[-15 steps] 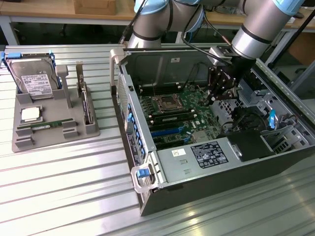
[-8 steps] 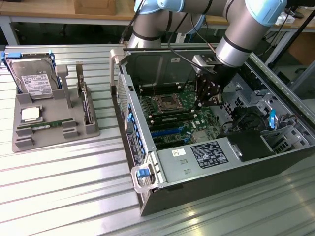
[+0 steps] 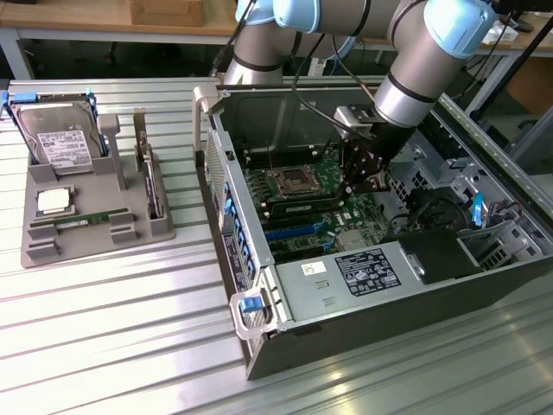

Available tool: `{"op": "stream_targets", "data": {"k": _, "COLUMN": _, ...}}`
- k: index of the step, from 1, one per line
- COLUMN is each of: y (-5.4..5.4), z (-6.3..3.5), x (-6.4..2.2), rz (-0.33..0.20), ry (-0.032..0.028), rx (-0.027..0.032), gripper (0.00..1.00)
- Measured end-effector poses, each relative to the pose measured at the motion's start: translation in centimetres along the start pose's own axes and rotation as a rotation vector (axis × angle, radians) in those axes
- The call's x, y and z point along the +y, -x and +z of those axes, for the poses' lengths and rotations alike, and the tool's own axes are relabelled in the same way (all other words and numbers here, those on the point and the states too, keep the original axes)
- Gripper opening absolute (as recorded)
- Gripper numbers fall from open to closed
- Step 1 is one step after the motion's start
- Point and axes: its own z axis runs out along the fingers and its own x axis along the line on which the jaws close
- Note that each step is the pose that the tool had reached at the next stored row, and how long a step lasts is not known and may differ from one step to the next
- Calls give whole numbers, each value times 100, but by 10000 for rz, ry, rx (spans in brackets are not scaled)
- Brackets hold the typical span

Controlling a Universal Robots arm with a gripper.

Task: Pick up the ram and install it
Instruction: 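Press down the ram until it locks into place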

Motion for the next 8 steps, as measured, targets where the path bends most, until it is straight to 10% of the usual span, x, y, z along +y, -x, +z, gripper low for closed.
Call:
{"op": "stream_targets", "data": {"k": 5, "y": 3, "z": -140, "x": 53, "rz": 0, "ry": -47, "rx": -1, "gripper": 11}}
{"op": "stream_targets", "data": {"k": 8, "y": 6, "z": -113, "x": 264, "rz": -5, "ry": -75, "rx": -27, "gripper": 11}}
